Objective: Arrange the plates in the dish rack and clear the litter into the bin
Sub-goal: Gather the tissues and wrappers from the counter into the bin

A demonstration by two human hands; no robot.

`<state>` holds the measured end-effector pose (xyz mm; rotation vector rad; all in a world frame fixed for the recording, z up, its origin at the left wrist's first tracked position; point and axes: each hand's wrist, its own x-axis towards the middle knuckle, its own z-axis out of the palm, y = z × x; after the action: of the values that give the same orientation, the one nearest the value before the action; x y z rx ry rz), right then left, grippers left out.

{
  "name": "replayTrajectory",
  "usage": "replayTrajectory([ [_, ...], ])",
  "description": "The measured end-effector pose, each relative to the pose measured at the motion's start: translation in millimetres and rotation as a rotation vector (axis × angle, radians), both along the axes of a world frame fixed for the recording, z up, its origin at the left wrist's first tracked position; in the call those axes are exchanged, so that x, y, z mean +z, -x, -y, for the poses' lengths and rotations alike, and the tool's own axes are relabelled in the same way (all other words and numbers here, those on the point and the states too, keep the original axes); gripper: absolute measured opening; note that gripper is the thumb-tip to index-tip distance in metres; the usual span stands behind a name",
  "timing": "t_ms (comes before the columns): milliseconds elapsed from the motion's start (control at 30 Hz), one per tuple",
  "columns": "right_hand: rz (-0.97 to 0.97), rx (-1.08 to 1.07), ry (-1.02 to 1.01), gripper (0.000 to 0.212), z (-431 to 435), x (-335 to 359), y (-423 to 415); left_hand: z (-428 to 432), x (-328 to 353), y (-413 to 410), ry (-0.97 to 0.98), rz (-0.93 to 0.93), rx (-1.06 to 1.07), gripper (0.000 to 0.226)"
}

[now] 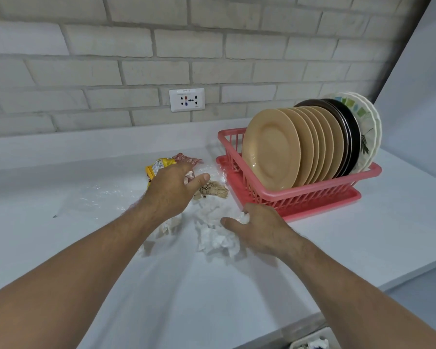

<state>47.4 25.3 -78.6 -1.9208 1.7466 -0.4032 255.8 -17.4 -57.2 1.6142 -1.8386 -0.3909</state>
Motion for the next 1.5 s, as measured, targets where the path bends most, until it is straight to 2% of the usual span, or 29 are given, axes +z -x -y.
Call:
replayTrajectory([
  [100,0.014,0.019,0.024,0.033,3,3,4,-5,1,3,-0.015,-0.051,0.021,0.052],
  [233,0.069,0.058,0.035,0.008,4,8,8,-2,-5,1,-0.053,-0.008,0.021,0.047],
  [367,-0.013,0.056,0.170,0.033,9,15,14,0,-12,3,-0.109,0.060,-0.048,0.025],
  [467,-0.016,0.029,0.241,0.023,10,18,17,4,-18,10,-0.123,0.135,-0.096,0.028],
  [500,-0.015,0.024,0.254,0.019,9,17,18,6,-23,14,-0.149,0.160,-0.102,0.031],
  [533,-0.016,0.028,0.244,0.025,7,17,18,8,-27,16,-0.200,0.192,-0.091,0.038],
  [633,-0.059,0.056,0.146,0.046,-1,13,20,17,-45,30,-0.409,0.324,-0.069,0.081],
  [667,-0.080,0.075,0.106,0.048,-5,11,18,21,-50,34,-0.459,0.360,-0.056,0.086],
  [700,-0.099,0.095,0.077,0.048,-8,6,16,24,-55,39,-0.481,0.397,-0.043,0.082],
  [767,-0.144,0.122,0.038,0.051,-15,-4,7,30,-63,45,-0.470,0.436,-0.016,0.059],
  [867,-0.181,0.127,-0.027,0.062,-20,-18,-8,34,-63,49,-0.436,0.388,-0.003,0.040],
  [1000,-0.254,0.149,-0.035,0.027,-22,-32,-20,36,-48,44,-0.330,0.276,-0.041,0.036],
  [1067,-0.260,0.133,-0.029,0.025,-20,-35,-18,36,-37,34,-0.262,0.194,-0.059,0.032],
  [1167,-0.217,0.094,-0.024,0.023,-17,-33,-12,33,-24,20,-0.230,-0.011,-0.082,0.046],
  [1233,-0.206,0.086,-0.023,0.017,-16,-28,-9,30,-18,16,-0.212,-0.112,-0.059,0.037],
  [1300,-0.212,0.069,-0.019,0.010,-16,-25,-7,25,-13,14,-0.175,-0.149,-0.041,0.018],
  [1333,-0.196,0.048,-0.021,0.008,-16,-24,-6,21,-10,12,-0.173,-0.147,-0.029,0.016],
  [1400,-0.096,0.004,-0.035,0.014,-16,-21,-5,18,-13,8,-0.202,-0.079,0.007,0.029],
  [1500,0.021,-0.002,-0.016,0.032,-11,-19,-4,15,-18,4,-0.206,-0.094,0.031,0.008],
])
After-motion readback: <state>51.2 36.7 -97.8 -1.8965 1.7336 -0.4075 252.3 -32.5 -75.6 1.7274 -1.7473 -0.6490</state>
